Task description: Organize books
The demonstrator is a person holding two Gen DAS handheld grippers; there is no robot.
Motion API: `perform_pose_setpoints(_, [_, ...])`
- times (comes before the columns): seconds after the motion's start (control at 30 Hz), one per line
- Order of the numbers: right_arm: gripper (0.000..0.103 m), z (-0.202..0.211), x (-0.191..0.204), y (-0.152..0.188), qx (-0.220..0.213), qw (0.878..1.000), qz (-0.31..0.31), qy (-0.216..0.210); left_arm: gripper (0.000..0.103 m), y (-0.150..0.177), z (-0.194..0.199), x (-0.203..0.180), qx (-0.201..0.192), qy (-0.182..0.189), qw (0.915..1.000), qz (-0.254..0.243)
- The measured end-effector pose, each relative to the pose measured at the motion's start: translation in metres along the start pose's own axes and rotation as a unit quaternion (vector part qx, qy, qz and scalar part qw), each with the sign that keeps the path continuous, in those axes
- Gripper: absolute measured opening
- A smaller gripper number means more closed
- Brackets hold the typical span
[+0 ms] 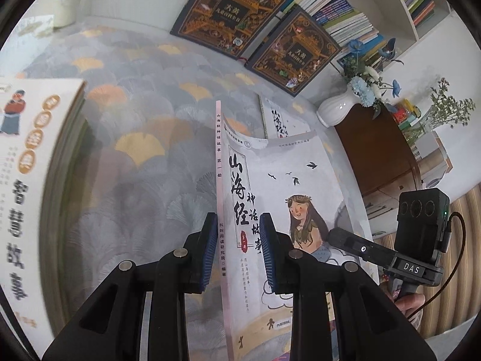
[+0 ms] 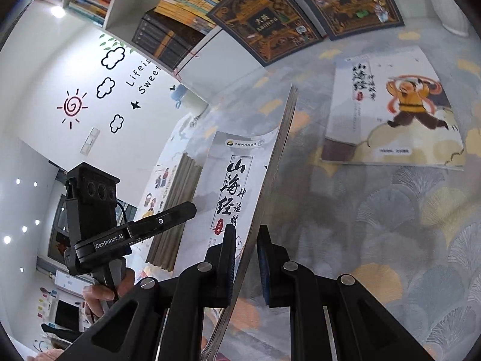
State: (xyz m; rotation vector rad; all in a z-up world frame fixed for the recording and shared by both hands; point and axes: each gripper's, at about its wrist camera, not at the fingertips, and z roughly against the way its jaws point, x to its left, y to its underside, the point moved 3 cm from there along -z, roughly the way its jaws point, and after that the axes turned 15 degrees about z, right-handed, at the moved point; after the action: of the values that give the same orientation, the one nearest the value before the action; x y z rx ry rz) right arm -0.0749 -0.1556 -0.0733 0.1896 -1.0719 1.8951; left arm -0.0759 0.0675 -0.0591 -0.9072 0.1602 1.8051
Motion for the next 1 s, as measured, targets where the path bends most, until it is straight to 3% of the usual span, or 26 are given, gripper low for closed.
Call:
perform_pose_setpoints(0.1, [0.015,-0.003,0.008,-0.004,-0.001,1.0,0.002,-0.001,0.028,-0.003,0.008,0.001,-0.005,0.005,1.0,0.0])
perform_pose_setpoints(0.4, [0.015,-0.005,0.038,-0.015,-0.009,1.0,0.02,-0.003,0.028,-0.012,0.034,0.009,-0.022,0.016,0.9996,-0.001])
perform_pose_setpoints(0.63, [0.015,-0.012,0.07,-0.031,-0.002,0.999,0.049,-0.014,0.028,-0.027,0.072,0.014,-0.061,0.02,0.9979,-0.007])
perform_pose_setpoints(1.0, [0.016,-0.072,0.134,-0.058,0.028,0.994,0.089,-0.051,0.028,-0.055,0.138,0.06,-0.131,-0.003,0.9913,0.008])
